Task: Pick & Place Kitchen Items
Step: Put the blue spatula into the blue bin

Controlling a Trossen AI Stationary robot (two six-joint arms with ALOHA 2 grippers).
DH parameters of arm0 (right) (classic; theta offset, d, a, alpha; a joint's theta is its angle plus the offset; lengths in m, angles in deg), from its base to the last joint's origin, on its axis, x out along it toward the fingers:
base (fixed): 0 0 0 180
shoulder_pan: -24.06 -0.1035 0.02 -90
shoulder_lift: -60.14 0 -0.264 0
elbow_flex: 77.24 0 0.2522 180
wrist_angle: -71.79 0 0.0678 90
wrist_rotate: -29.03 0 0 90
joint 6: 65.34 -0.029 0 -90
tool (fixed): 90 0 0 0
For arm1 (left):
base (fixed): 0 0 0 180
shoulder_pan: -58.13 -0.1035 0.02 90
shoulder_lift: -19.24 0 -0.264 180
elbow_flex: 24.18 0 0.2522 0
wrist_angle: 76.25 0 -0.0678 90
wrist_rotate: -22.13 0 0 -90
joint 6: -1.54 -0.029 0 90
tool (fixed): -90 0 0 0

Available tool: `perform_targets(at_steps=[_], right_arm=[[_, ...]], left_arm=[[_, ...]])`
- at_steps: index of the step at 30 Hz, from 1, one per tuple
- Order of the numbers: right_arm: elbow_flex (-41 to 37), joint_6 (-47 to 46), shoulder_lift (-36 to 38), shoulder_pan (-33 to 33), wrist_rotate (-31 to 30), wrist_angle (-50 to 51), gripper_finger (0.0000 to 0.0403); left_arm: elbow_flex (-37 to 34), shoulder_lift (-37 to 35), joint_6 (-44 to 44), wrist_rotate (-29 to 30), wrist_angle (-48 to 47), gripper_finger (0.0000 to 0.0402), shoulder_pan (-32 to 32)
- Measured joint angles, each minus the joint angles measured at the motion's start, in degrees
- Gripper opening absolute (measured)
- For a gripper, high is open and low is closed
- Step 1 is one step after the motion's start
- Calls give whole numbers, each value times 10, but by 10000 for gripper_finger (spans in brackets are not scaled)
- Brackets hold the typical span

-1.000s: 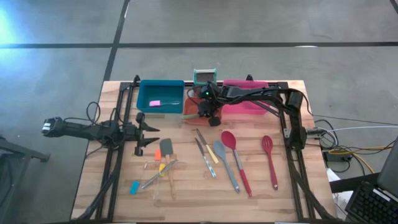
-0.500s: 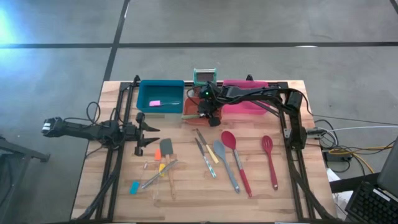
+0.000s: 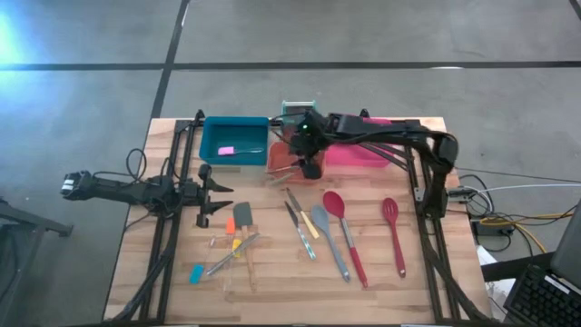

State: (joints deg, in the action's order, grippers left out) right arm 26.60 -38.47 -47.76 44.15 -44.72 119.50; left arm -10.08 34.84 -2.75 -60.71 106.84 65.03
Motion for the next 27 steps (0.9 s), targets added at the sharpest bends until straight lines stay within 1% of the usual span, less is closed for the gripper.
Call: perform_targets(at_steps=[4,8,12,13,16,21,24,27], right_arm=[[4,-78,65,-14,-2,8,142],[-4,-158,134,-28,-41,25,85],[-18,-202,211,-48,-81,42,24],[-23,-210,231,-53,-96,47,16],[-36,-232,284,-75,-151,63,13],[-72,-235,370,-106,-236,61,12],[-97,-236,410,-107,-239,60,12],[-123,-247,446,-107,-239,61,12]], left_arm=[[0,0,0,0,0,165,0],[0,0,0,0,-1,165,0],[0,0,-11,0,-1,165,0],[0,0,-18,0,0,165,0],[0,0,-21,0,0,165,0],[0,0,-21,4,1,165,0],[0,0,-34,23,7,165,0],[0,0,-22,51,55,165,0]])
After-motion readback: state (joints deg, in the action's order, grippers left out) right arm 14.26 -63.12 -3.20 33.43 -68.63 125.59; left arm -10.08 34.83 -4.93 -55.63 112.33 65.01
